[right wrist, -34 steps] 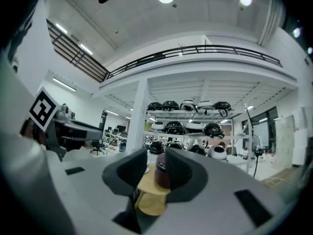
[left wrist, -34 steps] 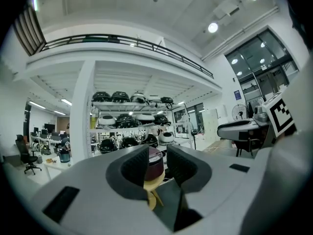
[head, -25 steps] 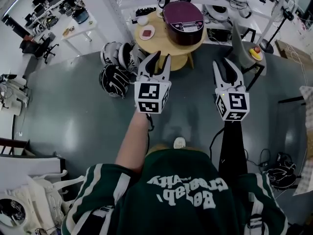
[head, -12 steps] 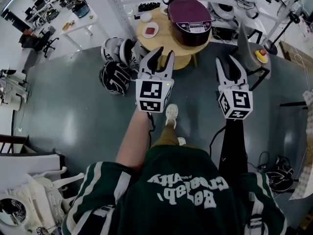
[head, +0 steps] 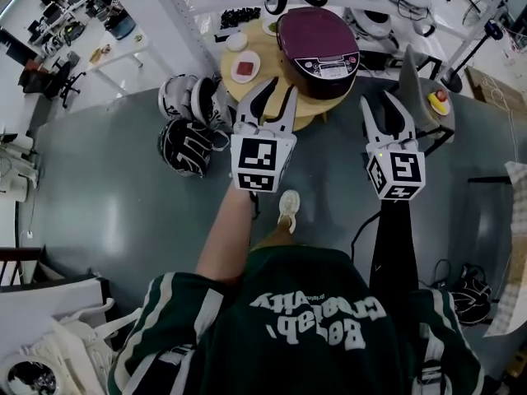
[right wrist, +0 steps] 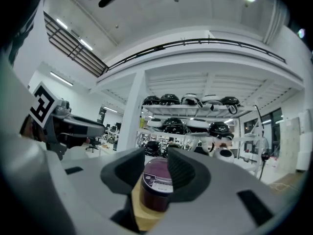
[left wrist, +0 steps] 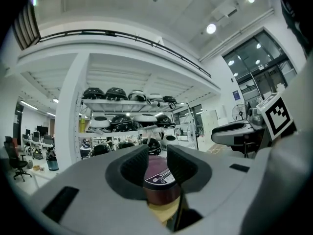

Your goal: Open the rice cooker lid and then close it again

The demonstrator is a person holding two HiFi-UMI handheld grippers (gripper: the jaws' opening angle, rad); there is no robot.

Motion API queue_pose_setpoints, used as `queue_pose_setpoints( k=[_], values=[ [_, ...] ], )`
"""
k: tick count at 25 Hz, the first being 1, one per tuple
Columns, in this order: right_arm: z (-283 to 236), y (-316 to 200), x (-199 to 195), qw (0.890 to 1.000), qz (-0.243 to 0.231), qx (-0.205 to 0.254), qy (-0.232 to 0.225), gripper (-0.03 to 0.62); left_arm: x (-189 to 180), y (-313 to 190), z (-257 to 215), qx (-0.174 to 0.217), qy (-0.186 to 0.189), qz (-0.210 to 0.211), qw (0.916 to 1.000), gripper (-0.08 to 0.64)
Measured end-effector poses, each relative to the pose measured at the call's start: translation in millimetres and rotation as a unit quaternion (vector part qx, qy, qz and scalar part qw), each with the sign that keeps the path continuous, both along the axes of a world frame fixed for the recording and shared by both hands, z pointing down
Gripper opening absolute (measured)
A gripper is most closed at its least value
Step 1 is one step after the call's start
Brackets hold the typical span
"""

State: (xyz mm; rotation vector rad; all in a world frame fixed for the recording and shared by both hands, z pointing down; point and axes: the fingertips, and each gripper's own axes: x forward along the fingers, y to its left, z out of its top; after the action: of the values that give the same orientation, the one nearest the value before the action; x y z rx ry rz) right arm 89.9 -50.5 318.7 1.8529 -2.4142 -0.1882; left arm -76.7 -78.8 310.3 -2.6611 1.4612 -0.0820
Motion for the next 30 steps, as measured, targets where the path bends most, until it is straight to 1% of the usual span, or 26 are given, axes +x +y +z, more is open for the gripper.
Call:
queue_pose_setpoints(
  k=[7, 10, 17, 22, 25, 30],
  values=[
    [-1, -82, 4, 1.000, 0.011, -0.007, 0.002, 0.153, 11, -86, 7, -0.012, 0.007, 0.021, 0.9997, 0.104],
    [3, -110, 7, 1.000, 0.014, -0.014, 0.002, 0.155, 16, -115, 11, -0.018, 0.008, 0.031, 0.9993, 0.104],
    [11, -163, 2, 1.000, 0.017, -0.022, 0.006, 0.160, 23, -166, 23, -0.021, 0.000, 0.052, 0.9984, 0.105],
    [22, -188, 3, 0.999, 0.018, -0.035, 0.014, 0.158, 32, -191, 31, -0.021, 0.000, 0.069, 0.9974, 0.105],
    [34, -199, 4, 0.998, 0.010, -0.057, 0.013, 0.156, 37, -203, 38, -0.027, -0.001, 0.074, 0.9969, 0.105],
    [62, -213, 0, 0.993, -0.018, -0.116, 0.017, 0.158, 42, -221, 49, -0.040, -0.003, 0.073, 0.9965, 0.104]
  ],
)
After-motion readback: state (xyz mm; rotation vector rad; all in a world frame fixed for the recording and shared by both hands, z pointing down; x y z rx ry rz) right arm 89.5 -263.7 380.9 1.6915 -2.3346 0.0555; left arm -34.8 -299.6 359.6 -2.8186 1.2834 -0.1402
